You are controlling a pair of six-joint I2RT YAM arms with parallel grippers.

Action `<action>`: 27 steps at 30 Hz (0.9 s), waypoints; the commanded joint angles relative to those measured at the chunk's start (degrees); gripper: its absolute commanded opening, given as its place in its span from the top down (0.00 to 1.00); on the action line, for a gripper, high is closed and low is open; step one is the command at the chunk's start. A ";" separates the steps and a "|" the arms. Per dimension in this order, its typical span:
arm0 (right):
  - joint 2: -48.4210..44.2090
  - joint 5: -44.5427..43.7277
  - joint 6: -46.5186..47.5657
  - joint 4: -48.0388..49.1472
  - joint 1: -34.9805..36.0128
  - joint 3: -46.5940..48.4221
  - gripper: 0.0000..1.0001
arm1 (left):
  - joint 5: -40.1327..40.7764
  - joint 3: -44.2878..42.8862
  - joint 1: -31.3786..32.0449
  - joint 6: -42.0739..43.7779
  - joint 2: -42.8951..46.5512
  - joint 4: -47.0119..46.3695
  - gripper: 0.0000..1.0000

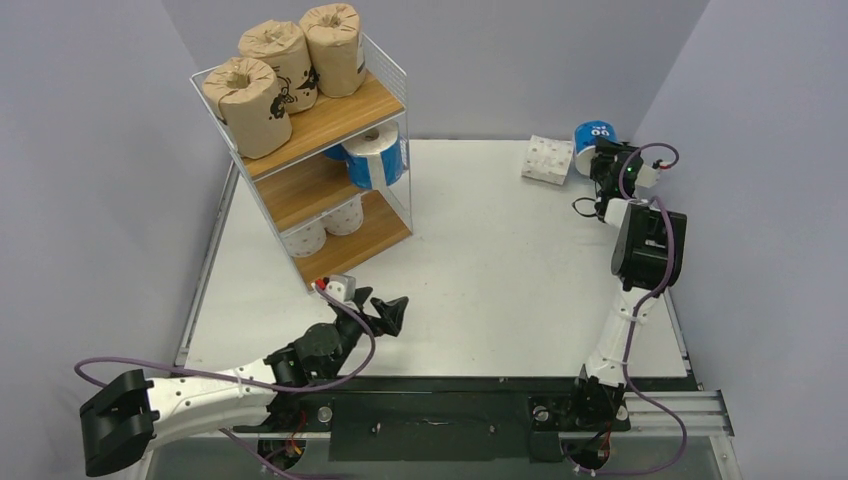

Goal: Place and organize the paper towels onto the shelf
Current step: Pick up the paper towel from the corner of the board.

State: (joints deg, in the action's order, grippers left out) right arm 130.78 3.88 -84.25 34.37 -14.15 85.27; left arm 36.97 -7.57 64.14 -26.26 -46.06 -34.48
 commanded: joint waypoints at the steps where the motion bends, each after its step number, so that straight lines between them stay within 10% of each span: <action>1: -12.26 2.77 1.52 9.71 1.95 -4.21 0.78 | -0.12 -0.46 0.53 -1.36 5.59 5.93 0.02; 17: -49.21 1.80 19.29 -5.62 14.11 -31.76 0.81 | 1.90 0.85 1.90 -7.64 22.38 21.19 0.05; 27: -73.26 -22.79 47.29 -47.56 42.50 -31.66 0.82 | 12.06 -9.06 2.37 -5.47 26.87 40.47 0.05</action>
State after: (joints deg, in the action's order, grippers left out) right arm 65.63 -6.81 -48.12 0.58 22.68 52.75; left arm 43.51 -10.20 66.06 -33.61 -21.10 -1.61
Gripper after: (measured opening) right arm 0.420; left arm 0.944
